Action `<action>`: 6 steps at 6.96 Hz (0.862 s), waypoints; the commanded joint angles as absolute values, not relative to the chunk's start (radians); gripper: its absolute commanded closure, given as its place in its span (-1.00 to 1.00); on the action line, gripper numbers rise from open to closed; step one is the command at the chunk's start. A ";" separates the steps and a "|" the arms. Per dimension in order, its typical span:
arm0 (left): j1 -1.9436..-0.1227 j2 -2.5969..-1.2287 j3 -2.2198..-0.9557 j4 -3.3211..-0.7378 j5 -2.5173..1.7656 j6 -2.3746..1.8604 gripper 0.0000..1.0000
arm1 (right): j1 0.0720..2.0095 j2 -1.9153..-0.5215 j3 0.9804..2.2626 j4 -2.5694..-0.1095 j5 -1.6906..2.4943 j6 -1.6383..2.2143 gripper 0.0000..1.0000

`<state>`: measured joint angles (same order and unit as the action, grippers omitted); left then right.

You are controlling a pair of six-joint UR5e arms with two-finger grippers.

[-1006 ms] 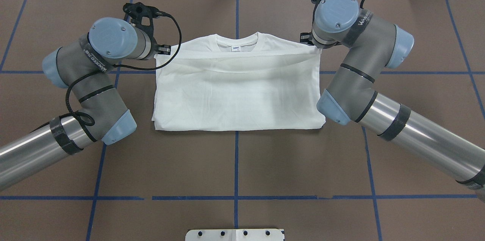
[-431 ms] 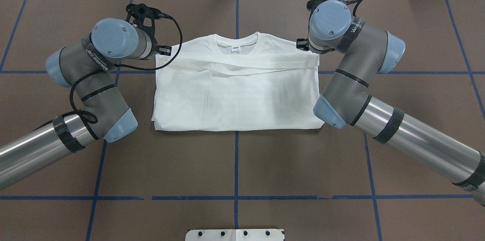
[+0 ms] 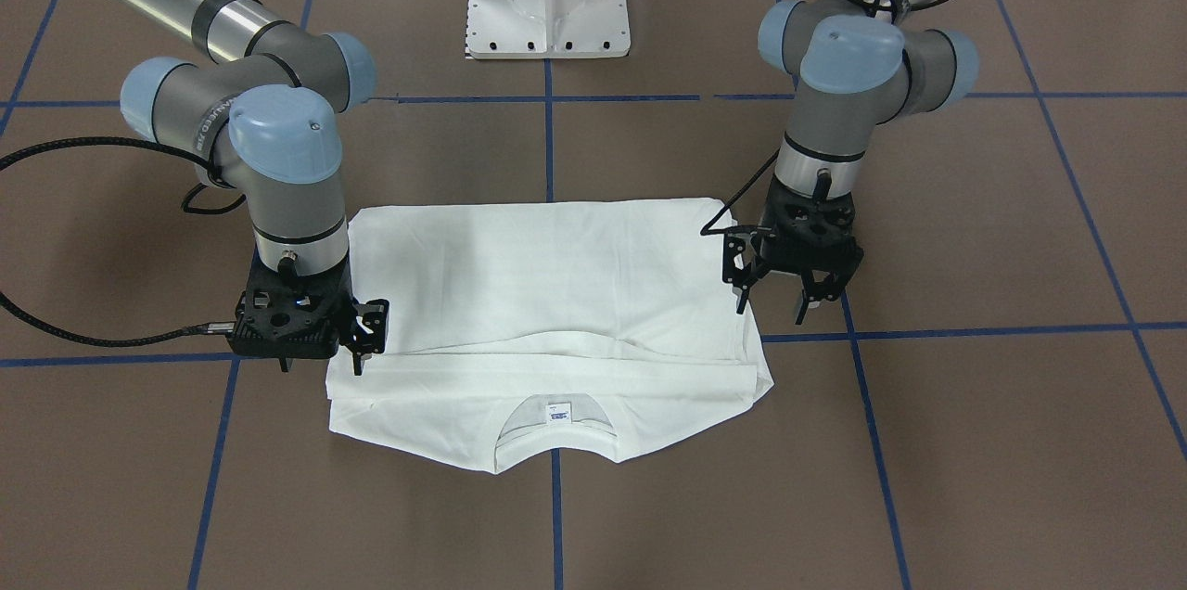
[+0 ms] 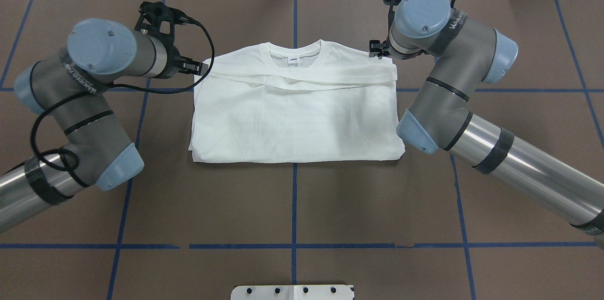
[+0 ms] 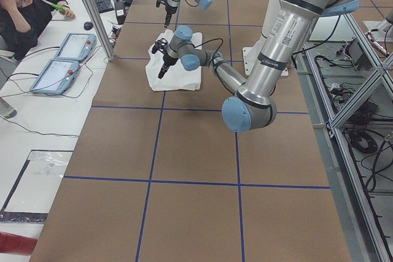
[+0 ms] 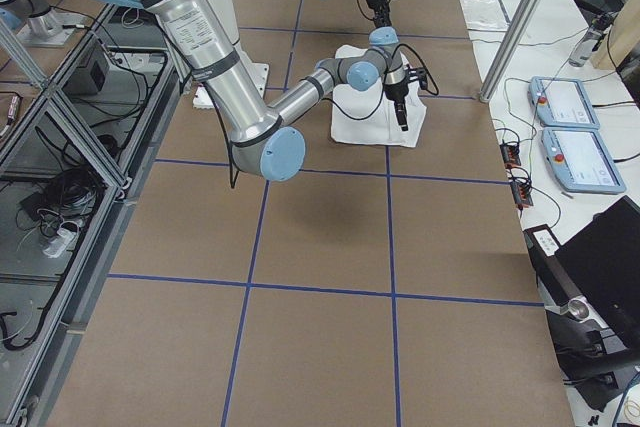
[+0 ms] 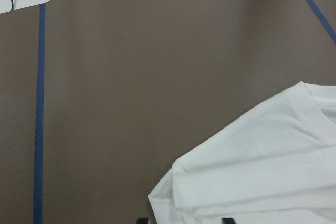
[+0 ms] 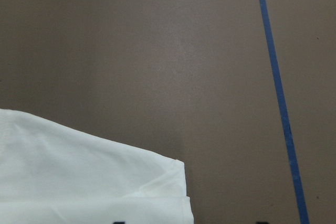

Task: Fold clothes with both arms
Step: 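Lay the hem down near the collar and open both grippers, then move the left gripper to the folded shirt's side edge nearest the robot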

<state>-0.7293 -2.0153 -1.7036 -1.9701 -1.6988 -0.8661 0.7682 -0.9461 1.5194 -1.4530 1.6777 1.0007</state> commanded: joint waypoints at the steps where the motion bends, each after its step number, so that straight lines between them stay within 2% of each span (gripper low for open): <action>1: -0.625 -1.878 -1.849 -1.989 -1.718 -1.018 -1.00 | 0.758 -0.957 1.542 -1.445 1.677 0.994 -1.00; 3: -0.513 -1.824 -1.845 -2.051 -1.674 -1.136 -1.00 | 0.758 -0.959 1.542 -1.443 1.675 0.994 -1.00; 6: -0.476 -1.835 -1.801 -2.054 -1.618 -1.146 -0.54 | 0.758 -0.960 1.540 -1.443 1.674 0.992 -1.00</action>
